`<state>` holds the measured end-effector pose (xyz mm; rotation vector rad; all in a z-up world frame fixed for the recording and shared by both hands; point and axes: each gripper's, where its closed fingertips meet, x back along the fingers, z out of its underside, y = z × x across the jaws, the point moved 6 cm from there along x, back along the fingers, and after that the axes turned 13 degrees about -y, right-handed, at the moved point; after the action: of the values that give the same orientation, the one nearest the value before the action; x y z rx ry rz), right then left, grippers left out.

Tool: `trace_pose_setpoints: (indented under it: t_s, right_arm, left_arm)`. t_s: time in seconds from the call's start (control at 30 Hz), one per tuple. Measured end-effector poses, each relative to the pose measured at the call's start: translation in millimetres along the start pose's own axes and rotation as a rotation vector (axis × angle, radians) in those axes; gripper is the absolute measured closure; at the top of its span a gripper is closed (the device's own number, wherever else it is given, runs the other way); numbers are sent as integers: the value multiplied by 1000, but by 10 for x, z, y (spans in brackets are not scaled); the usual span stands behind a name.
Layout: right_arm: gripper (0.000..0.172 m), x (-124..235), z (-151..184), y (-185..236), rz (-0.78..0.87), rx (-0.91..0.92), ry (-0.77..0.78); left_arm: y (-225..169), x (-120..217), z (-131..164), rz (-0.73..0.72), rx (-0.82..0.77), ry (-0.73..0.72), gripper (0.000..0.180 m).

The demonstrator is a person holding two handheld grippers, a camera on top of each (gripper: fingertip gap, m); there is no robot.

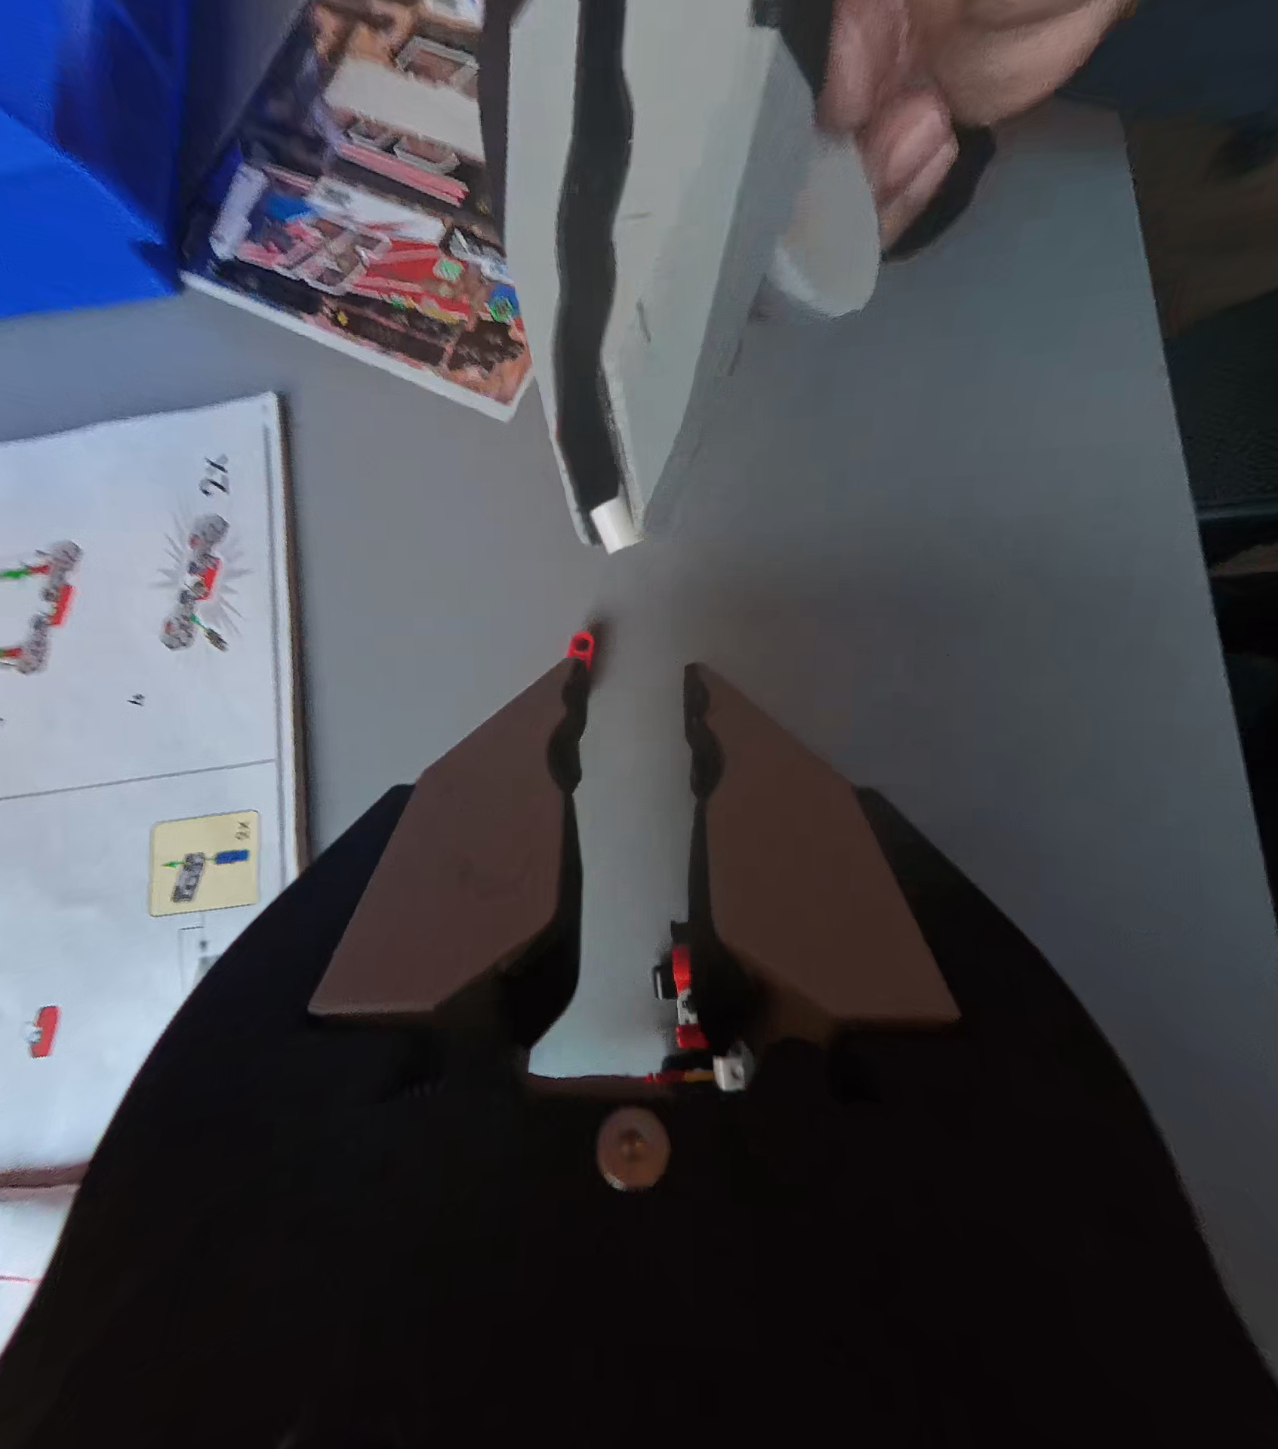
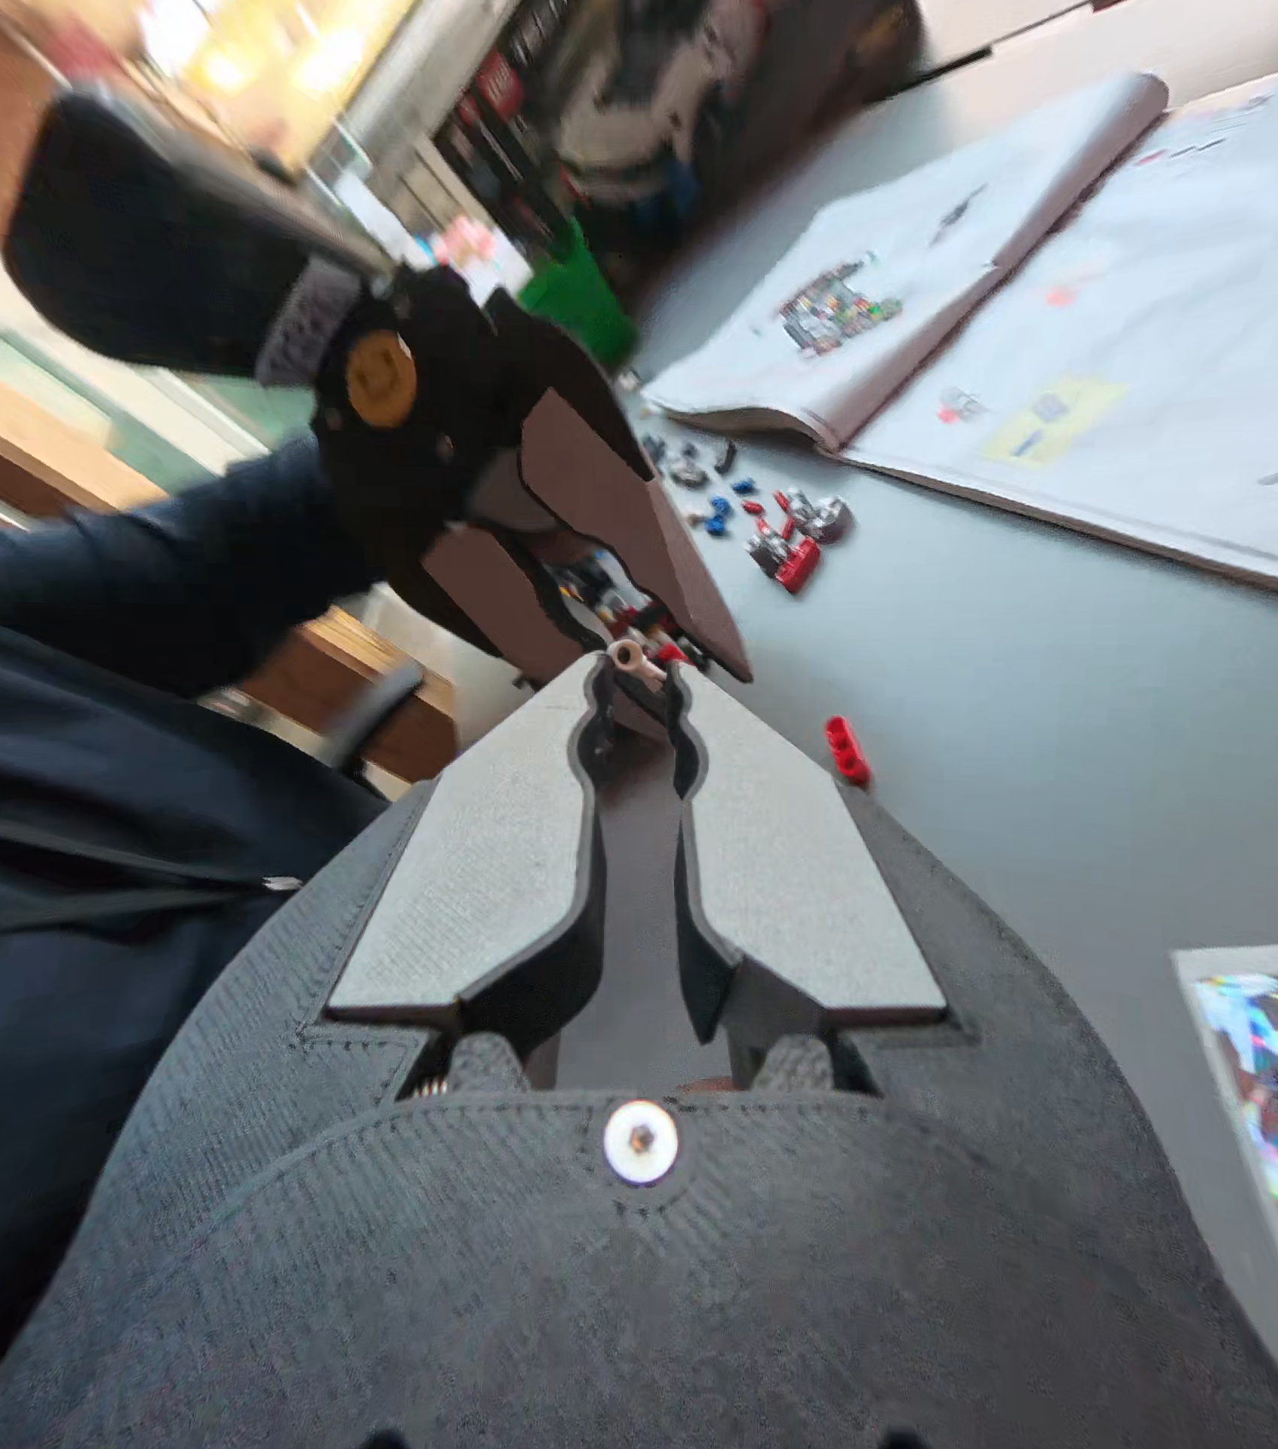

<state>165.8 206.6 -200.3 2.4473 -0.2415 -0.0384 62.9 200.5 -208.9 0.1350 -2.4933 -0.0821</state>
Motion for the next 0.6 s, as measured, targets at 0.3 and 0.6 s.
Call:
trace_pose_setpoints:
  t_s: [0.3, 0.6]
  right_arm:
    - [162, -87, -82, -2, -173, -340, -216]
    - [172, -169, -147, 47, -128, -233, -335]
  left_arm:
    - [34, 117, -191, -141, 11, -133, 158]
    - [39, 126, -193, -131, 110, -147, 164]
